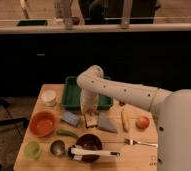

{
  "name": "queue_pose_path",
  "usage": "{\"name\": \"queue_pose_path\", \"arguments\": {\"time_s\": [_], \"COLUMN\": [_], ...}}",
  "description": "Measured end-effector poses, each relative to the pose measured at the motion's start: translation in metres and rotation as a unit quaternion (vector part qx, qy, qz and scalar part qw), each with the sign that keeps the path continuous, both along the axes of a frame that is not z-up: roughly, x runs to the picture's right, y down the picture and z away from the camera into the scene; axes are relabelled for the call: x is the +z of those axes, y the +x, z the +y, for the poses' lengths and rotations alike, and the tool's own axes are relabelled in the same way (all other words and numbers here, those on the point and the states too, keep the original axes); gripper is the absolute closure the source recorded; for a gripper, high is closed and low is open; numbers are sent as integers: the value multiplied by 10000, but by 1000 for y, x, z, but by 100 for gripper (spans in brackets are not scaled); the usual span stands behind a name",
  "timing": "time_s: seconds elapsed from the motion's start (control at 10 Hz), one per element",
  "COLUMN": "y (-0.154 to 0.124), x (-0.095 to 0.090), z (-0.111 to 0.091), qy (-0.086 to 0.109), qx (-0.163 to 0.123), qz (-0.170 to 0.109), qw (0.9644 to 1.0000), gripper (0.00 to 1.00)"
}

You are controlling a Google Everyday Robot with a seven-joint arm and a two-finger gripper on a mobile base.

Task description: Wipe red bowl with eraser

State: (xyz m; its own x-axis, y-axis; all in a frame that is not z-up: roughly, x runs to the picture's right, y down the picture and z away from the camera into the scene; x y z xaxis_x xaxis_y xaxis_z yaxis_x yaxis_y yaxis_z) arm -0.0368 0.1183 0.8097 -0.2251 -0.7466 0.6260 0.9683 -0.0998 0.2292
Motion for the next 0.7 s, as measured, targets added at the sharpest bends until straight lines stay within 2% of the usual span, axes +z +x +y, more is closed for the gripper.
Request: {"name": "queue_pose_path", "arguments": {"time_s": [0.1,0.5,0.7], "y": [-2,-2,-2], "x": [-2,-2,0], "z": [-2,-1,-2], "qy": [-12,-20,-73], "qx": [90,86,179], "qz": [23,28,63], "qw": [10000,10000,9998], "gripper": [100,100,100]}}
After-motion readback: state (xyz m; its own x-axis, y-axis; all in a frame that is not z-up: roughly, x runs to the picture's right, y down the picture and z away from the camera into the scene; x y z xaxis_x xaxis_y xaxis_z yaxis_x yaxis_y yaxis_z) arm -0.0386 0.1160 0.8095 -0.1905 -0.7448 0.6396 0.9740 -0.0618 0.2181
